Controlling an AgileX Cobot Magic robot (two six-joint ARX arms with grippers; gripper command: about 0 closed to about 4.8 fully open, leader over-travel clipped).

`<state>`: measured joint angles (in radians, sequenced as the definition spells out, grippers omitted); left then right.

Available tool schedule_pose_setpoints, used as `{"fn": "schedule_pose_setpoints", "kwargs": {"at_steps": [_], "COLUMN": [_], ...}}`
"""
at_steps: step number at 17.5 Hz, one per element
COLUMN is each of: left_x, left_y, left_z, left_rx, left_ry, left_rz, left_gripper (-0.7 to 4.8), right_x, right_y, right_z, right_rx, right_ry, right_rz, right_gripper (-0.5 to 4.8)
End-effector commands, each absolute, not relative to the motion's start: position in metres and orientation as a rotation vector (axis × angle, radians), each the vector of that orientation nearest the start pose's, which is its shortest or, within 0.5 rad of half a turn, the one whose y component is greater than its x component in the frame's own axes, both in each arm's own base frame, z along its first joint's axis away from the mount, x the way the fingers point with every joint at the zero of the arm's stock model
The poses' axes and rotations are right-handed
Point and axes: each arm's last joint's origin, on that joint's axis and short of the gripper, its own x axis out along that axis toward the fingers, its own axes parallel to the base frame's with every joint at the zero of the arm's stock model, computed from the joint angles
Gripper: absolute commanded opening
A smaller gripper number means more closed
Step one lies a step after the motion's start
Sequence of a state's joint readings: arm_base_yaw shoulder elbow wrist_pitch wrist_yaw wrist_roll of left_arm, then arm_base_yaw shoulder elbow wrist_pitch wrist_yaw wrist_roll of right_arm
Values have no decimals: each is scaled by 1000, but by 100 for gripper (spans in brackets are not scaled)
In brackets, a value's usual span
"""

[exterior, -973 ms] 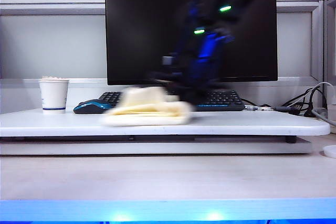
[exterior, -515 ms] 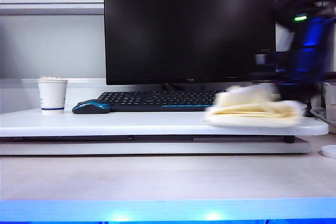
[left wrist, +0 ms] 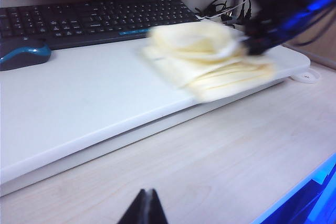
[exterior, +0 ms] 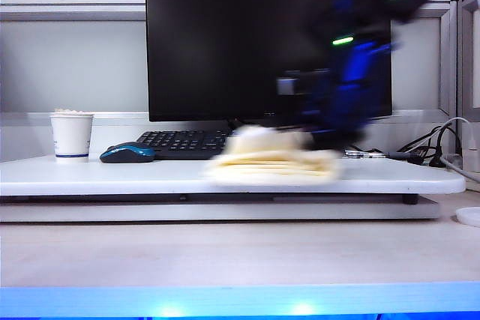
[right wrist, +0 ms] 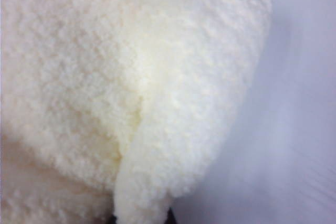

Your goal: Wipe the tabletop with a clean cloth to remove dust and stains.

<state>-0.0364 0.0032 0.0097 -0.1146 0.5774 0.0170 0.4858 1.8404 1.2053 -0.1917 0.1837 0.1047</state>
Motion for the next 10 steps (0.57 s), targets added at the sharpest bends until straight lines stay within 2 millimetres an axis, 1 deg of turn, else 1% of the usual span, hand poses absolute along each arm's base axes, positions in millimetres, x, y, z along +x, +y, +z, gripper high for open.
{"fn": "schedule_pose_setpoints", "kwargs": {"at_steps": [1,2,3,4,5,7,9,10], "left_x": [91,91,91,91,91,91,91,91], "left_y": [-19,-19,-19,-19,-19,-19,-19,-19], "left_z": [155,155,155,155,155,155,155,155], "left_rx": [-24,-24,-24,-24,-24,-24,-24,-24], "left_ry": [107,107,107,107,107,107,107,107], "left_rz": [-615,-615,-615,-615,-615,-615,-615,-615], "left_gripper": [-4,-4,-4,-4,-4,-4,-4,-4], "right_x": [340,340,342,344,346,349,356,358], "right_y": [243,269,291,307,315,315,304,299], "right_z": [158,158,162,166,169,171,170,169], "right_rx": [-194,-203,-202,-190,-181,-155,-157,-160], "right_ry": [915,899,882,874,868,866,899,914], "right_rz": [413,462,503,519,529,519,487,476], "right_gripper": [-9,-9,-9,-9,-9,-9,-9,5]}}
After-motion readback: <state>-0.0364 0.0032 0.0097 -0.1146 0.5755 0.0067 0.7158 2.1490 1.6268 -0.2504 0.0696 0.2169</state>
